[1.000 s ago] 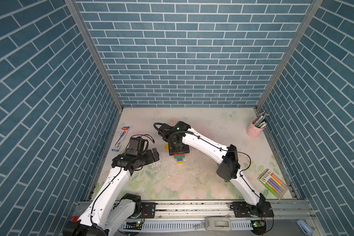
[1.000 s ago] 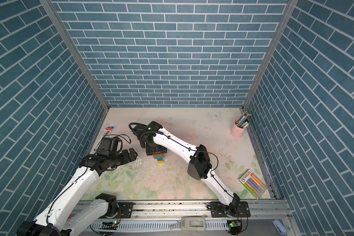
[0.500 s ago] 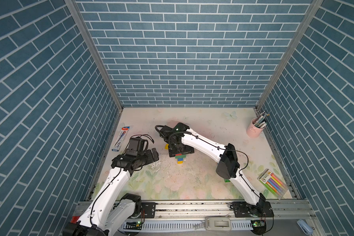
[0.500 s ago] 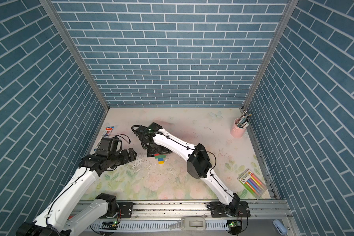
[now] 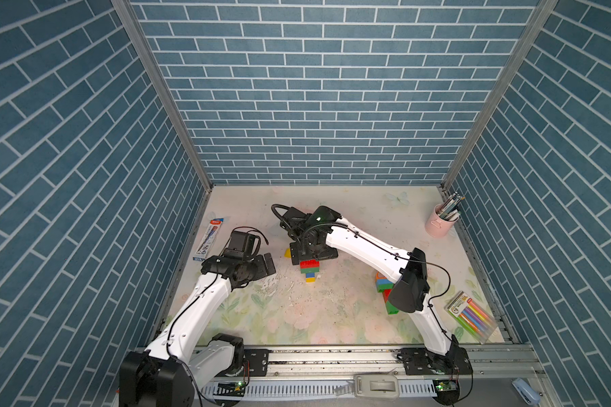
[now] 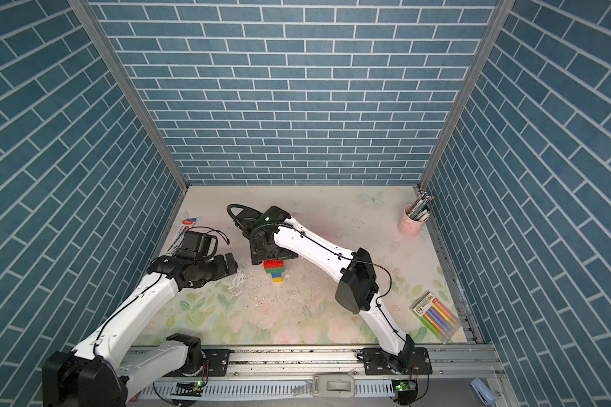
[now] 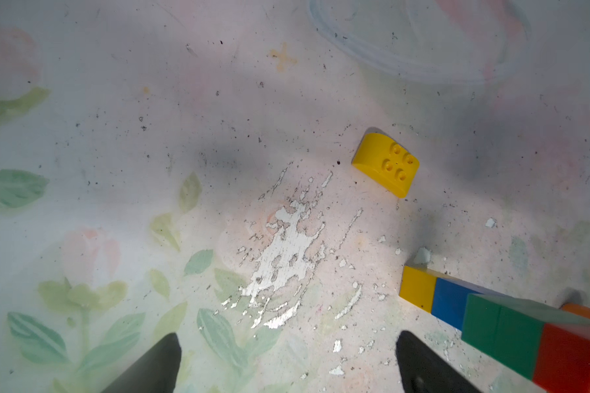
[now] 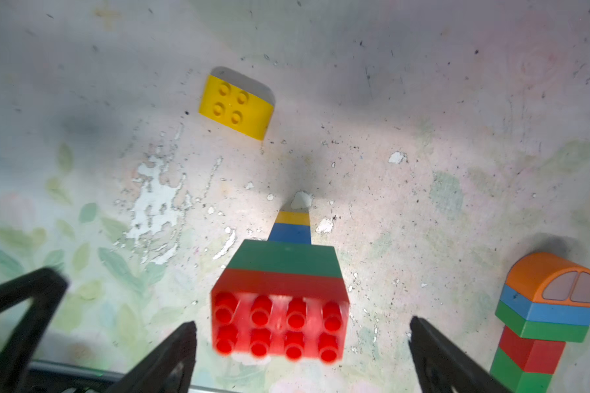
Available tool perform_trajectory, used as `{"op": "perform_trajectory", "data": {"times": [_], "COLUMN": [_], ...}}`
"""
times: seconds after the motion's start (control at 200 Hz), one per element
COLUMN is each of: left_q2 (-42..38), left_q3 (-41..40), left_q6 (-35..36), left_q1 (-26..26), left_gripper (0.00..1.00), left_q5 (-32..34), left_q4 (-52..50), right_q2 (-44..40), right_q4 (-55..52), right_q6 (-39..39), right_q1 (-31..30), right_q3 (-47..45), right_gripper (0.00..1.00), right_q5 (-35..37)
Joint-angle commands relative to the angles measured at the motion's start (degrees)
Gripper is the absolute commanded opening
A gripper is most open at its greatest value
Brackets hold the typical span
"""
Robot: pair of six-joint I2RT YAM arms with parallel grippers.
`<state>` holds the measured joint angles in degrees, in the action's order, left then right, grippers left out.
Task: Assemble an ice cream with lego
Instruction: Assemble the lego brick with the lego brick, then pick up the lego brick from the center of the board.
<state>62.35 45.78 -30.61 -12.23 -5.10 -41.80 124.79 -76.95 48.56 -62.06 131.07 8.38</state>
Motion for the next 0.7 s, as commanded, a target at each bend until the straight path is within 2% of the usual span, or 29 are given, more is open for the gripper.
{"op": "perform_trajectory", "data": {"times": [0.0, 0.215, 0.365, 0.515, 0.695], "left_q2": [3.80, 13.42, 22.17, 31.31, 42.34], "left_q3": [2.47, 6.37, 11.85, 19.17, 29.16], "left_q6": [0.99, -4.88, -9.32, -11.92, -11.17], "left_q1": [0.36, -0.15, -2.88, -6.06, -9.15], "left_gripper": [1.00, 0.99, 1.00, 1.00, 0.99], "left_q5": [1.93, -0.04, 0.09, 3.11, 8.30], "left_q4": [1.63, 6.24, 7.71, 7.44, 1.17], "right_q2": [-5.56, -13.15, -18.32, -22.64, -24.61], "right_q4": [-0.01, 0.15, 1.80, 5.06, 6.26], "right_q6": [-1.93, -4.19, -5.58, -6.44, -7.29], "right_q1": [-0.07, 1.18, 3.66, 7.13, 9.95], "right_q3": [-0.96, -6.80, -13.17, -20.27, -23.99], "right_gripper": [0.98, 0.98, 0.98, 0.98, 0.98], "right_q5": [1.31, 4.05, 4.56, 2.65, 1.04]}}
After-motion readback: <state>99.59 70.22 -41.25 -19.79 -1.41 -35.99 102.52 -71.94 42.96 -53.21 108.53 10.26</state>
